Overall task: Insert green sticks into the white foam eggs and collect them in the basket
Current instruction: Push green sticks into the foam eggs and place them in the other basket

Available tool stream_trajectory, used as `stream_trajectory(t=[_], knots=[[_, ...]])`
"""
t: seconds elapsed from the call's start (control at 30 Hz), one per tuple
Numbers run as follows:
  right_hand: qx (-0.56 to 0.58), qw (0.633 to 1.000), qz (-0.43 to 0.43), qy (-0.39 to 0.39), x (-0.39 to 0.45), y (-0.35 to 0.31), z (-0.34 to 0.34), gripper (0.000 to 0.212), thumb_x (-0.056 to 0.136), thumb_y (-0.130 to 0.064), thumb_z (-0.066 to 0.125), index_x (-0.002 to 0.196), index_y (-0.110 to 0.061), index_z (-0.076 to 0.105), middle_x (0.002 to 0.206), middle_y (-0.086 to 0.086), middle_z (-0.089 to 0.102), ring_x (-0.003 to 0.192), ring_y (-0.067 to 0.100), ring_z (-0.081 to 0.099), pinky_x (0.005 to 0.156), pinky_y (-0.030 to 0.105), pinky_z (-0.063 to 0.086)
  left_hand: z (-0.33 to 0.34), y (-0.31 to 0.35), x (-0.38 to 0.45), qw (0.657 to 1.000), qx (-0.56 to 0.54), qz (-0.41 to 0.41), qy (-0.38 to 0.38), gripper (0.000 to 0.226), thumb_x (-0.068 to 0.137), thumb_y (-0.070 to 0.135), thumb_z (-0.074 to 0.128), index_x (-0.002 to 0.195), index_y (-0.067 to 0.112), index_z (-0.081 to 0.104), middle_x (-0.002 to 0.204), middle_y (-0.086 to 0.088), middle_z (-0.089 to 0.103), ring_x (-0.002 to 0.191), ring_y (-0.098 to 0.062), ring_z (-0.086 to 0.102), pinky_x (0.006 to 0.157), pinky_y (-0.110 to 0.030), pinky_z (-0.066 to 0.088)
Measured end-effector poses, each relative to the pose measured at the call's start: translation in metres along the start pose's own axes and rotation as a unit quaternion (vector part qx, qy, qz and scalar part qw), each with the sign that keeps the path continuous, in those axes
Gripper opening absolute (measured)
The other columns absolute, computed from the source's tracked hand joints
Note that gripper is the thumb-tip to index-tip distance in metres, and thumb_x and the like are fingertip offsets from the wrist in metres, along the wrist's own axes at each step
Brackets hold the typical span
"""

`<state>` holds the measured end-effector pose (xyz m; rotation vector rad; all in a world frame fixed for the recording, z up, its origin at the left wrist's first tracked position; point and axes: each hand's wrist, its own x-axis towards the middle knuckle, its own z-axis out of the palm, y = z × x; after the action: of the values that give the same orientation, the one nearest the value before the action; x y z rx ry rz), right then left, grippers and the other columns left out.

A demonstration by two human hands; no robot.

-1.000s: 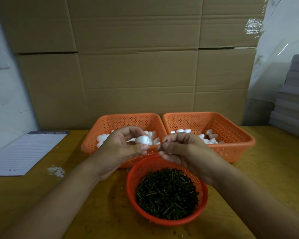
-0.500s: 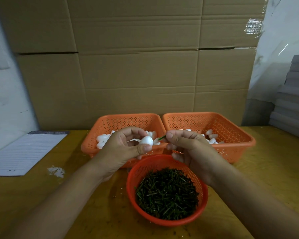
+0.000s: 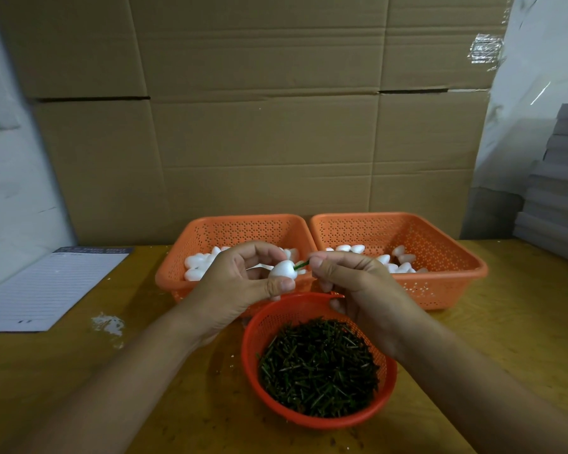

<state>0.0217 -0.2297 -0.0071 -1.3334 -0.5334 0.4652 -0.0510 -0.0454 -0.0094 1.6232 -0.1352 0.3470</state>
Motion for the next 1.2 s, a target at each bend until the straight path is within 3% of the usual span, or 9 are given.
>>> stream_trajectory(t=[0.57,0.8,1.07,1.2], knots=[[-0.040,0.999,-0.010,-0.004,0.0011,0.0057,-0.0007,0.047,0.061,-0.050,0.081,0.097,-0.021,0.079,0.069,-0.005,0.056,0.067,0.007,0.054,0.056,0.021,0.043,-0.0004,-0.0038,0.0011,1.000,0.025,-0.002,0.006,0.036,0.066,0.016,0.085,0.097,0.008,0.068,0.112,-0.007,0.073,0.072,-0.010,0.068,0.071,-0.024,0.057],[-0.039,0.999,-0.011,-0.008,0.0011,0.0071,-0.0009,0.042,0.063,-0.048,0.080,0.096,-0.022,0.079,0.069,-0.005,0.056,0.066,0.005,0.054,0.056,0.020,0.044,0.0007,-0.0053,0.0009,1.000,0.018,-0.004,0.009,0.034,0.066,0.014,0.085,0.096,0.009,0.069,0.116,-0.003,0.073,0.073,-0.010,0.069,0.070,-0.023,0.056],[-0.045,0.999,-0.004,-0.015,-0.0001,0.0083,0.0001,0.043,0.064,-0.046,0.080,0.098,-0.019,0.079,0.066,-0.010,0.060,0.064,0.001,0.055,0.056,0.018,0.044,0.0016,-0.0042,-0.0003,1.000,0.027,-0.002,0.009,0.036,0.068,0.012,0.084,0.099,0.004,0.068,0.109,-0.011,0.073,0.078,-0.014,0.069,0.072,-0.023,0.056],[-0.051,0.998,0.003,-0.022,-0.0014,0.0084,0.0007,0.036,0.070,-0.042,0.077,0.098,-0.019,0.079,0.066,-0.011,0.062,0.065,0.001,0.056,0.059,0.019,0.045,0.0015,-0.0033,0.0002,1.000,0.030,-0.002,0.009,0.032,0.067,0.014,0.084,0.095,0.011,0.070,0.109,-0.010,0.073,0.082,-0.017,0.070,0.074,-0.024,0.057]])
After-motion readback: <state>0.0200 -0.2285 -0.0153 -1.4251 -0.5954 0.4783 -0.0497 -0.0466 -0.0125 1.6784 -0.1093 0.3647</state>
